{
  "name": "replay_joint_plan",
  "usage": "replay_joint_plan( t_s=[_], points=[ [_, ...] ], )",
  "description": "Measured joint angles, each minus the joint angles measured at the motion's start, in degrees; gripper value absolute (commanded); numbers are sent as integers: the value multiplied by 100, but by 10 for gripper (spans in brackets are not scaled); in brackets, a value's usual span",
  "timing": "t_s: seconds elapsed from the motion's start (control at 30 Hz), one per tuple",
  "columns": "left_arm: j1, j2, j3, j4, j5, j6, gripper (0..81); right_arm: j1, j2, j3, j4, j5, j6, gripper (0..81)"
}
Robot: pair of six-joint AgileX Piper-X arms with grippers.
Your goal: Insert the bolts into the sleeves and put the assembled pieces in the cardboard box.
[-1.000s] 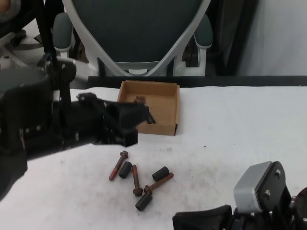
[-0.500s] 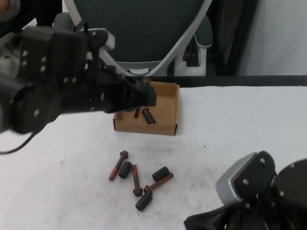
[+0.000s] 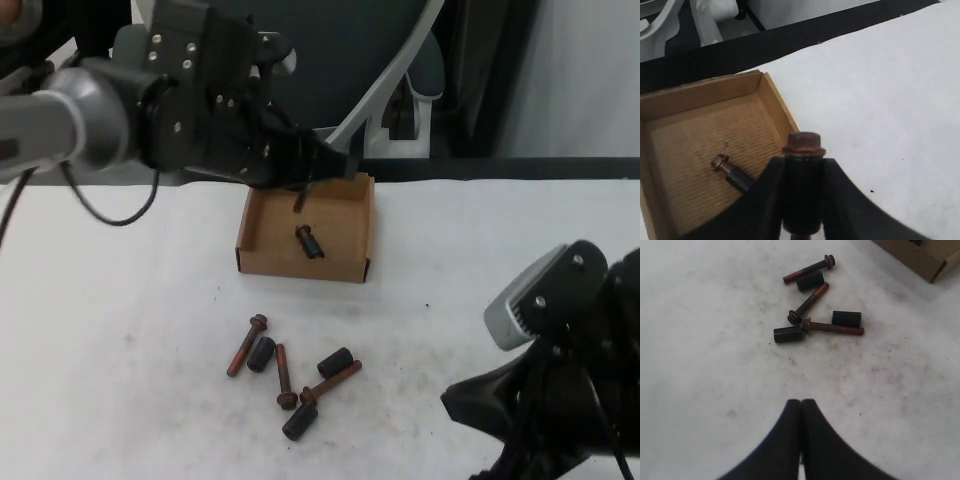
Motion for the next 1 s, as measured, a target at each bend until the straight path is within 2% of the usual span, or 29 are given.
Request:
replay_joint_plan(
  t_s=[0.2, 0.5, 0.83, 1.0],
  points=[
    [199, 387, -302, 175, -34, 39, 8, -96, 346, -217, 124, -156, -319, 3],
    [495, 970, -729, 211, 6, 95, 8, -119, 1698, -988, 543, -215, -589, 3],
    [532, 1705, -1593, 524, 181, 177, 8, -119, 3040, -2096, 1083, -363, -800, 3],
    [537, 1994, -1939, 861, 200, 293, 8, -119, 3409, -2613, 1507, -186, -1461, 3]
  ],
)
